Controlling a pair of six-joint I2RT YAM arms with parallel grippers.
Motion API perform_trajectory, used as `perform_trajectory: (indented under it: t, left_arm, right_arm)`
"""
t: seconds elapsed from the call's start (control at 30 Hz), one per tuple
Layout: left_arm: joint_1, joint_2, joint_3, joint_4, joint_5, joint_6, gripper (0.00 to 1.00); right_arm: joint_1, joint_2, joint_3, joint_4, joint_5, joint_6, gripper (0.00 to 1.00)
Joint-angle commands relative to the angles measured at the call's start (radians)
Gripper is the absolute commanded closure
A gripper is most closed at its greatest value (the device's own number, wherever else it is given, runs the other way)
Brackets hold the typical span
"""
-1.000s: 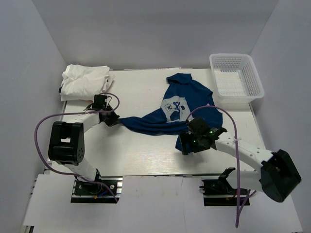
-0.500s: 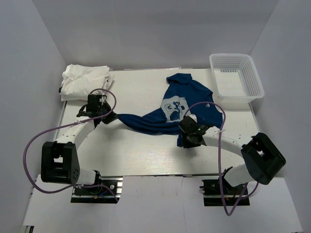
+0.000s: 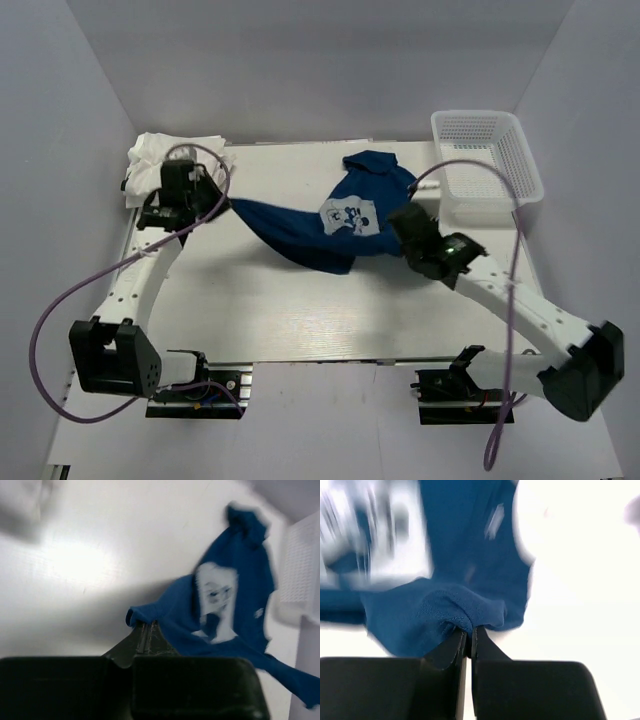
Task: Fold and stack the t-shirts
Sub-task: Flatten out the tshirt
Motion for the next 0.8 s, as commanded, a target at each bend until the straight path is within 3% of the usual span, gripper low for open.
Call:
perform_trajectory:
  t: [0.0, 0.2, 0.23, 0.33, 0.5, 0.77]
  left_arm:
    - [-0.005, -0.098, 0.228, -0.048, -0.077, 0.07, 1.0]
    - [-0.005, -0.098, 0.551, -0.157, -0.131, 0.124, 1.0]
    - [-0.005, -0.107, 0.585, -0.169, -0.131, 0.133, 1.0]
    - [-0.005, -0.116, 0.723, -0.227, -0.175, 0.155, 1.0]
    - [-0.005, -0.156, 0.974, -0.312, -0.176, 0.176, 1.0]
    - [-0.005, -0.259, 1.149, -0.353, -0.185, 0.186, 1.0]
  right_arm:
    - [-0.007, -0.093, 0.221, -0.043, 0.265, -0.097, 1.0]
    - [-0.004, -0.159, 0.465, 0.21, 0.33, -0.444, 1.0]
    - [-0.003, -0.166, 0.517, 0.315, 0.327, -0.517, 1.0]
    - [-0.001, -0.188, 0.585, 0.386, 0.247, -0.653, 1.0]
    - [-0.001, -0.189, 0.908, 0.286, 0.031, -0.728, 1.0]
    - [-0.003, -0.275, 1.048, 0.233, -0.237, -0.734, 1.0]
